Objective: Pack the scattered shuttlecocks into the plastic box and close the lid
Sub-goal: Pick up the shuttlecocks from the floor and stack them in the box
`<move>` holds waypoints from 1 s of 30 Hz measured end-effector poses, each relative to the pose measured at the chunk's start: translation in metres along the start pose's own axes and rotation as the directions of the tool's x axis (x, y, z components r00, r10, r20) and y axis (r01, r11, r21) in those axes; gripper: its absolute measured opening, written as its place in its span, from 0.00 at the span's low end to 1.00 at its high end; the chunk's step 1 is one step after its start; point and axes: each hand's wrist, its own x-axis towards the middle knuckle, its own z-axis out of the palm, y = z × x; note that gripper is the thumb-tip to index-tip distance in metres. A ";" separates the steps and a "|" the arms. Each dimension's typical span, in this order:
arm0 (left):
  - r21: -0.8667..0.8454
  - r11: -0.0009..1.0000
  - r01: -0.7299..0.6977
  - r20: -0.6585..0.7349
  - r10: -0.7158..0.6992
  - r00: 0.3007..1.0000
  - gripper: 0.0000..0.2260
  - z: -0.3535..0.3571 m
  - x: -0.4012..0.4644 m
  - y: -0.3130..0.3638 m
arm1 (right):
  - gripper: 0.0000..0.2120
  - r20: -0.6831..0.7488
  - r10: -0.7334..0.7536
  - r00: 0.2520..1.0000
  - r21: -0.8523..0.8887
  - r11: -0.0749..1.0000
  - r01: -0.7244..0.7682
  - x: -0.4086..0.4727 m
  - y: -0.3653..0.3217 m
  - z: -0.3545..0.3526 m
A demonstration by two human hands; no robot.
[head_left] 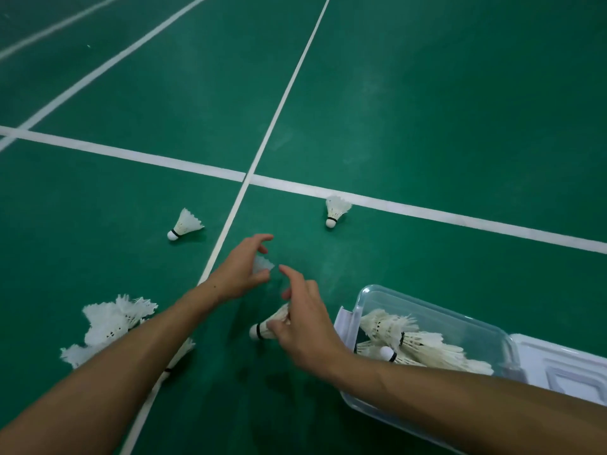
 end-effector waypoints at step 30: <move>-0.179 0.979 -0.099 -0.311 0.040 0.950 0.39 0.060 0.100 0.138 | 0.33 -0.432 0.177 0.884 0.400 0.917 0.012 -0.078 0.100 -0.208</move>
